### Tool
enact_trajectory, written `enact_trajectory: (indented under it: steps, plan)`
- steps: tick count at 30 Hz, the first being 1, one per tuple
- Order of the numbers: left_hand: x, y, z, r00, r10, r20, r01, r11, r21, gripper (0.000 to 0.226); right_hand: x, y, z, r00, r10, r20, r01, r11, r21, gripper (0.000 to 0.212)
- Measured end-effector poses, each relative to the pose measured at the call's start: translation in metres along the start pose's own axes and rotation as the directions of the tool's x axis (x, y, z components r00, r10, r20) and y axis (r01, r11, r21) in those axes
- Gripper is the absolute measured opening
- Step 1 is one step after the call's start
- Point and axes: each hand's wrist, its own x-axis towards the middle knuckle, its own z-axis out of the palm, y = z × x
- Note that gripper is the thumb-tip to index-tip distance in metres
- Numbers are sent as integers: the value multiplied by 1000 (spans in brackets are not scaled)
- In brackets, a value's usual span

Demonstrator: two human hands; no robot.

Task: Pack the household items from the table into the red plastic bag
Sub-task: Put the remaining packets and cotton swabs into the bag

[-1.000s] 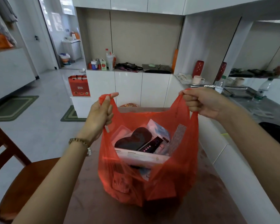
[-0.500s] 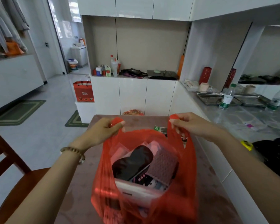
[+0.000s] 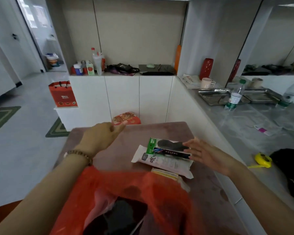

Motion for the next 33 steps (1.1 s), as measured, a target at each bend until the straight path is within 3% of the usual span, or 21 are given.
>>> enact_trajectory:
  steps: [2, 4, 7, 8, 11, 14, 18, 21, 23, 25, 27, 28, 29, 31, 33]
  plan:
    - [30, 11, 37, 983, 29, 183, -9, 994, -110, 68, 27, 24, -20, 987, 69, -147, -63, 997, 41, 84]
    - [58, 17, 83, 939, 38, 341, 46, 971, -234, 77, 50, 47, -35, 970, 148, -191, -140, 988, 58, 78]
    - [85, 14, 152, 854, -63, 517, 222, 942, -251, 79, 84, 82, -51, 923, 267, -276, -251, 963, 93, 49]
    - [89, 12, 173, 825, -89, 558, 268, 931, -248, 80, 96, 94, -57, 894, 301, -331, -286, 953, 94, 53]
    - [100, 3, 226, 768, -167, 618, 367, 906, -211, 74, 129, 127, -76, 830, 306, -466, -306, 949, 78, 102]
    - [111, -11, 264, 736, -302, 606, 513, 833, -208, 95, 154, 127, -76, 804, 170, -569, -258, 963, -76, 91]
    - [122, -15, 296, 763, -326, 558, 565, 756, -331, 66, 194, 129, -82, 891, -75, -447, -182, 844, -505, 80]
    - [129, -13, 307, 831, -332, 447, 541, 674, -504, 48, 219, 139, -92, 935, -24, -354, -248, 668, -702, 82]
    - [133, -9, 310, 841, -410, 352, 539, 589, -602, 61, 228, 140, -99, 935, -23, -353, -284, 543, -790, 89]
    - [132, -3, 313, 786, -524, 328, 566, 396, -723, 71, 232, 139, -105, 928, 45, -369, -339, 506, -793, 105]
    - [132, 2, 319, 710, -568, 416, 580, 137, -803, 62, 233, 136, -107, 919, 142, -368, -387, 515, -765, 116]
    - [129, 4, 320, 689, -530, 494, 605, 45, -795, 51, 233, 136, -107, 919, 169, -356, -390, 527, -755, 117]
    - [126, 10, 319, 685, -461, 564, 642, 16, -766, 44, 231, 136, -107, 920, 185, -344, -389, 529, -754, 115]
    - [117, 25, 317, 695, -293, 656, 698, 58, -714, 43, 225, 133, -103, 931, 197, -306, -364, 490, -792, 104]
    - [109, 41, 318, 697, -157, 700, 715, 79, -695, 58, 216, 131, -93, 944, 228, -239, -325, 519, -790, 83]
